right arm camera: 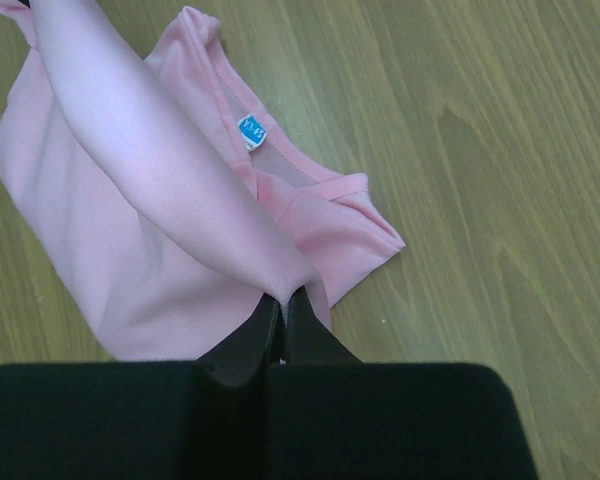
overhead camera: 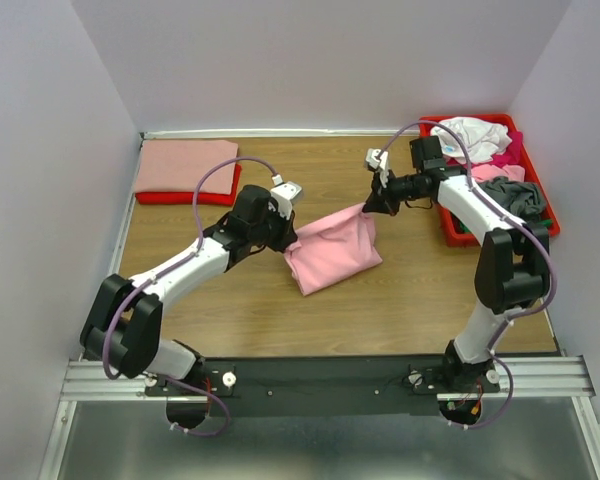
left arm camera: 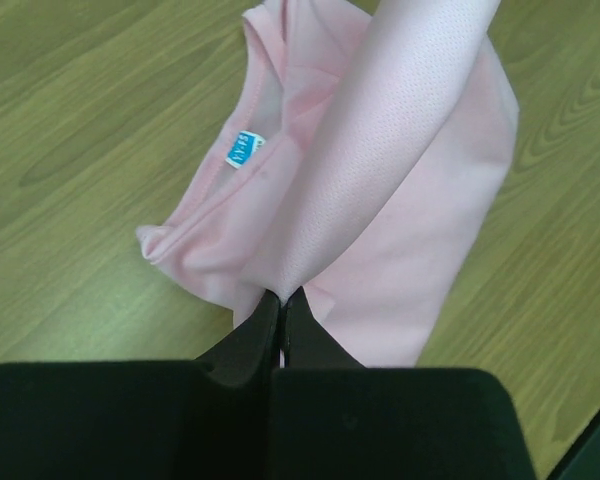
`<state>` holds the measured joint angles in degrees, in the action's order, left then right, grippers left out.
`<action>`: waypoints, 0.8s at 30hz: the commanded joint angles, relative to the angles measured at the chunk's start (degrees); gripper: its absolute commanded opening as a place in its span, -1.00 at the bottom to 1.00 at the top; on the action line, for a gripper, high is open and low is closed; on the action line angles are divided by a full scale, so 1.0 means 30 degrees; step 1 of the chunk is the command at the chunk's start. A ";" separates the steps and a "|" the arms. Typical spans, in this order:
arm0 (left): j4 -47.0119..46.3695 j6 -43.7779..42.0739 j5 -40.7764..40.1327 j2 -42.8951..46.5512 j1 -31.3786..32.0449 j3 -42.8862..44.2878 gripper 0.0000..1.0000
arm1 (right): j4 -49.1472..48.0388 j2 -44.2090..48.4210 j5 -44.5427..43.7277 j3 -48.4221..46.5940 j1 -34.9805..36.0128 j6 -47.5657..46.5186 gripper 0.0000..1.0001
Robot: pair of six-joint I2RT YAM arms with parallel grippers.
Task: Fold and stack the t-shirts
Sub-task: Fold the tshirt
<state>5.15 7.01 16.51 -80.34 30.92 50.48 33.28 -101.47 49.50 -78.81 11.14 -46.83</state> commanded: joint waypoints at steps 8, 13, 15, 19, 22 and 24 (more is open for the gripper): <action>-0.1275 -0.1397 0.0354 -0.3044 -0.1369 0.1864 -1.00 | -0.2361 -0.2591 -0.1380 -0.1622 -0.0108 0.2133 -0.99; -0.1628 -0.1485 0.0882 -0.4450 -0.1809 0.2625 -1.00 | -0.3151 -0.3178 -0.2200 -0.1652 -0.0108 0.2747 -0.99; -0.1628 -0.1602 0.1029 -0.5065 -0.1926 0.2831 -1.00 | -0.3329 -0.3237 -0.2406 -0.1535 -0.0109 0.2953 -0.99; -0.2155 -0.1661 0.1000 -0.5798 -0.2073 0.3241 -1.00 | -0.4060 -0.3325 -0.2845 -0.1359 -0.0079 0.3566 -0.99; -0.2388 -0.1691 0.0971 -0.6004 -0.2161 0.3359 -1.00 | -0.4354 -0.3383 -0.3022 -0.1359 -0.0079 0.3889 -0.99; -0.2477 -0.1691 0.0970 -0.6151 -0.2190 0.3447 -1.00 | -0.4471 -0.3471 -0.3080 -0.1359 -0.0080 0.4065 -0.99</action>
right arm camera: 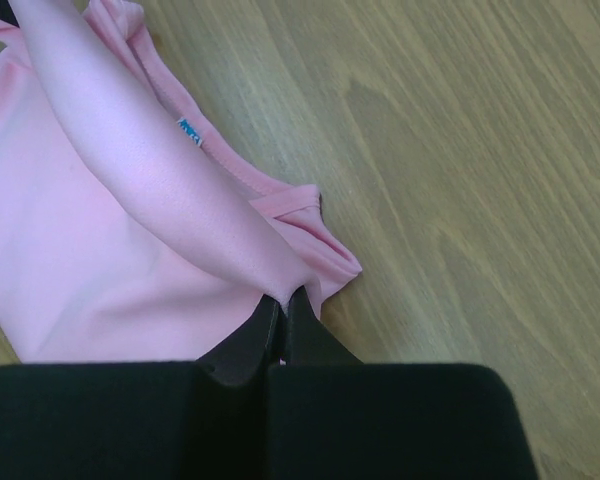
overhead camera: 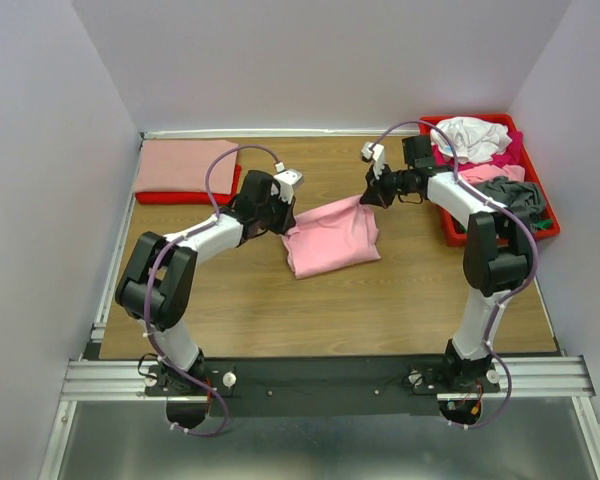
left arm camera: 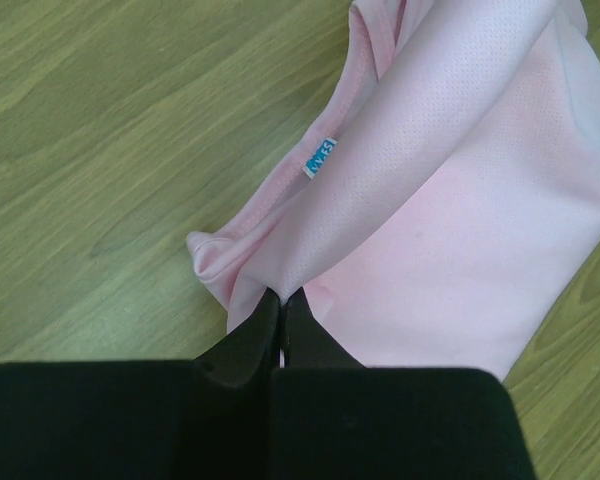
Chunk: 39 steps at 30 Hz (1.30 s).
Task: Fold and stack the t-shirts
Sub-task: Fold the tshirt
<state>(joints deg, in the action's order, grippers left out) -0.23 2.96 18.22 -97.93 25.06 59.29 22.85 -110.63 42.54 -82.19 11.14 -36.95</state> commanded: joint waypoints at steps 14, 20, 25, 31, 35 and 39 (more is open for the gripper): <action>-0.0744 -0.0811 0.0344 -0.1311 -0.0296 0.1507 -1.00 | -0.1348 -0.0448 -0.1086 -0.0171 -0.0080 0.1301 -0.99; -0.0656 -0.0899 0.0489 -0.1283 -0.0326 0.1595 -1.00 | -0.1290 -0.0361 -0.0998 -0.0083 -0.0080 0.1330 -0.99; -0.0160 -0.1368 0.1250 -0.0464 -0.0326 0.1246 -1.00 | -0.1260 0.0865 -0.0735 0.0560 -0.0079 0.1038 -0.99; 0.0632 -0.1075 0.3007 0.2580 -0.0296 -0.0336 -1.00 | -0.0499 0.3649 -0.0471 0.2785 -0.0108 0.0219 -0.99; 0.1421 0.0328 0.4296 0.5041 -0.0238 -0.2120 -1.00 | 0.0701 0.6081 -0.0061 0.4367 -0.0080 -0.0631 -0.99; 0.1980 0.1791 0.5732 0.7620 0.0200 -0.3558 -1.00 | 0.2863 0.8801 0.0436 0.5628 -0.0079 -0.1745 -0.99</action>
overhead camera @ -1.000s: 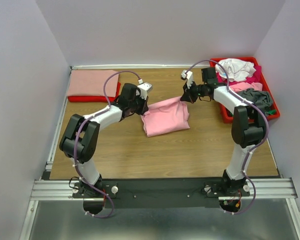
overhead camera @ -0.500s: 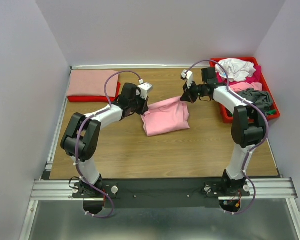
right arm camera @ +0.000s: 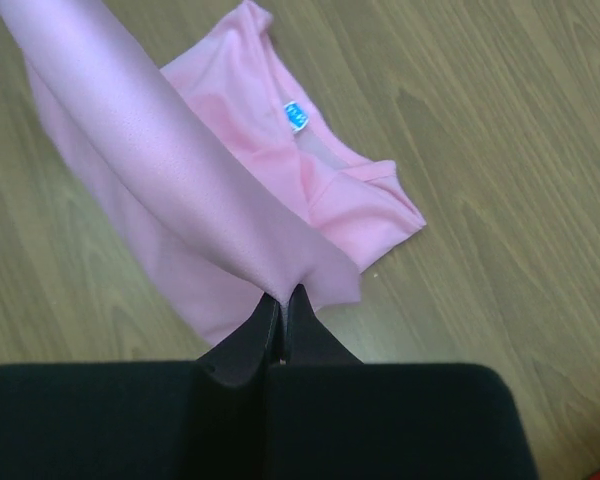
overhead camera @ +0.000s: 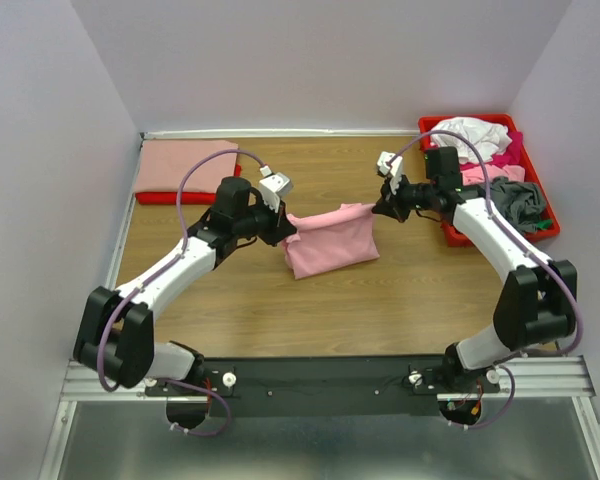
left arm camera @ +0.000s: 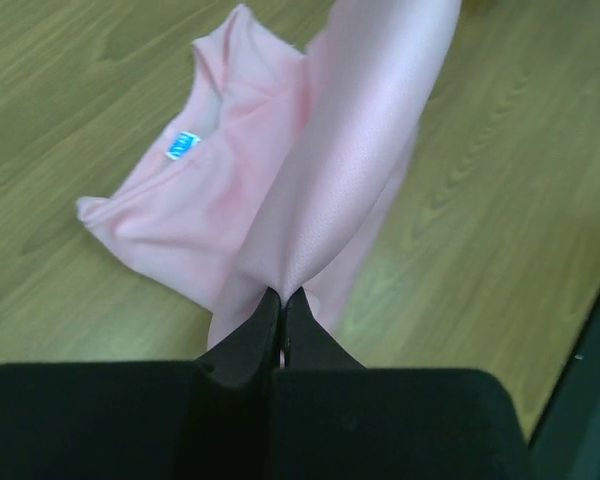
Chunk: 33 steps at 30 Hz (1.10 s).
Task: Fold and stack the t-shirts
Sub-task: Fold the tshirt
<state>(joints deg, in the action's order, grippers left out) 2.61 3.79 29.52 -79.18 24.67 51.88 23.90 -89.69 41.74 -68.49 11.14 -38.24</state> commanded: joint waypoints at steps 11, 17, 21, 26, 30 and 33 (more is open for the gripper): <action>0.0302 0.4564 0.2496 0.3659 0.3462 -0.4605 -1.00 | 0.8024 0.6778 0.0355 0.4927 -0.0080 -0.5848 -0.99; 0.0738 0.5005 0.2115 0.3540 0.4843 -0.4286 -1.00 | 1.1540 0.7833 0.0092 0.6246 -0.0079 -0.9451 -0.99; 0.1502 0.5238 0.1792 0.4154 0.5371 -0.4167 -1.00 | 1.3211 0.8916 -0.0317 0.6862 -0.0079 -1.1156 -0.99; 0.1444 0.5853 0.1792 0.4186 0.5693 -0.5131 -1.00 | 1.3303 0.9068 -0.1109 0.7594 -0.0080 -1.1804 -0.99; 0.1210 0.6177 0.1733 0.3630 0.5987 -0.5456 -1.00 | 1.4236 0.7956 -0.0670 0.7508 -0.0079 -1.2652 -0.99; 0.1063 0.6207 0.1937 0.2840 0.6396 -0.5457 -1.00 | 1.4824 0.7076 -0.0553 0.7623 -0.0080 -1.3531 -0.99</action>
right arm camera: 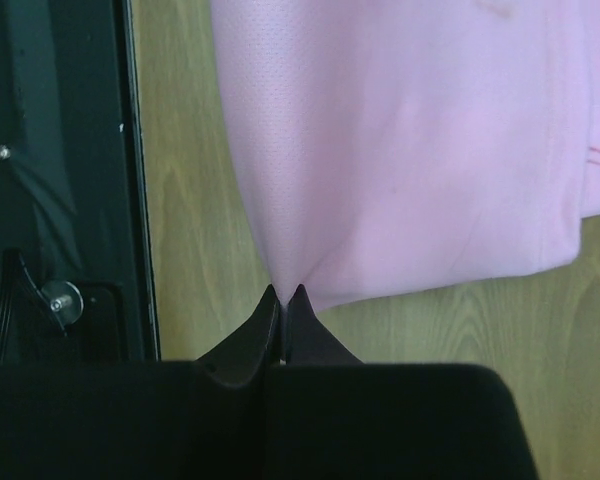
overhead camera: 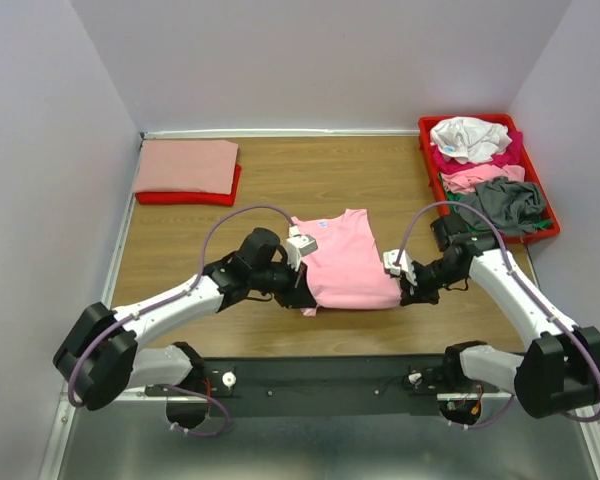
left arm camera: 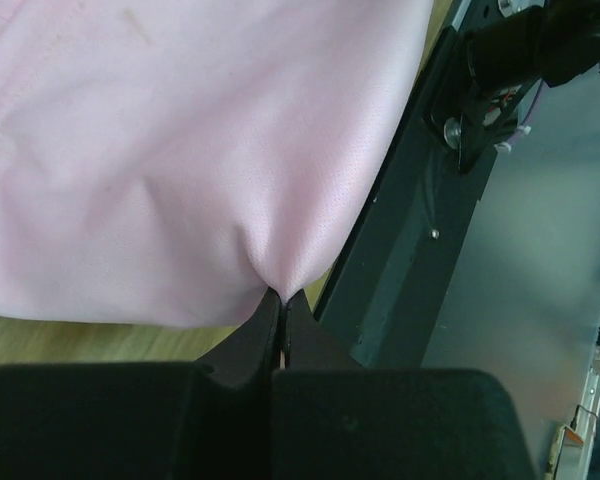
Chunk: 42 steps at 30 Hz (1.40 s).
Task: Fold and stack the t-shirts
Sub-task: Fold the tshirt
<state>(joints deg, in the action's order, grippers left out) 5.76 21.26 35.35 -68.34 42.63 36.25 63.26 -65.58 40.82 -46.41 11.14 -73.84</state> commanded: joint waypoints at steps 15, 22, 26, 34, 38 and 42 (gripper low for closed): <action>0.0191 0.0678 -0.0330 -0.4028 0.2283 -0.0392 -1.00 | 0.0006 -0.3188 -0.2063 0.1643 0.1005 -0.1812 -0.99; 0.0014 0.1995 -0.0505 -0.3589 0.2722 -0.0862 -1.00 | -0.0373 -0.3306 -0.1829 0.1496 0.1093 -0.1431 -0.99; -0.0015 0.3254 -0.0915 -0.3471 0.3162 -0.1535 -1.00 | -0.1281 -0.3422 -0.1974 0.1497 0.1122 -0.0641 -0.99; 0.0394 0.5745 -0.3052 -0.1686 0.4684 -0.2005 -0.79 | -0.2339 -0.3891 -0.2473 0.1379 0.1122 0.0327 -0.99; 0.0717 0.5659 -0.4049 -0.1333 0.4715 -0.2063 -0.94 | -0.2163 -0.3745 -0.2473 0.1438 0.1181 0.0211 -0.99; 0.0921 0.5046 -0.3699 -0.1918 0.4715 -0.1685 -1.00 | -0.1374 -0.3249 -0.2007 0.1060 0.1239 -0.0228 -0.99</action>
<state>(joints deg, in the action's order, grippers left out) 5.63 36.95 26.02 -73.34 56.40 31.03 57.98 -76.82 35.81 -41.98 14.50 -73.54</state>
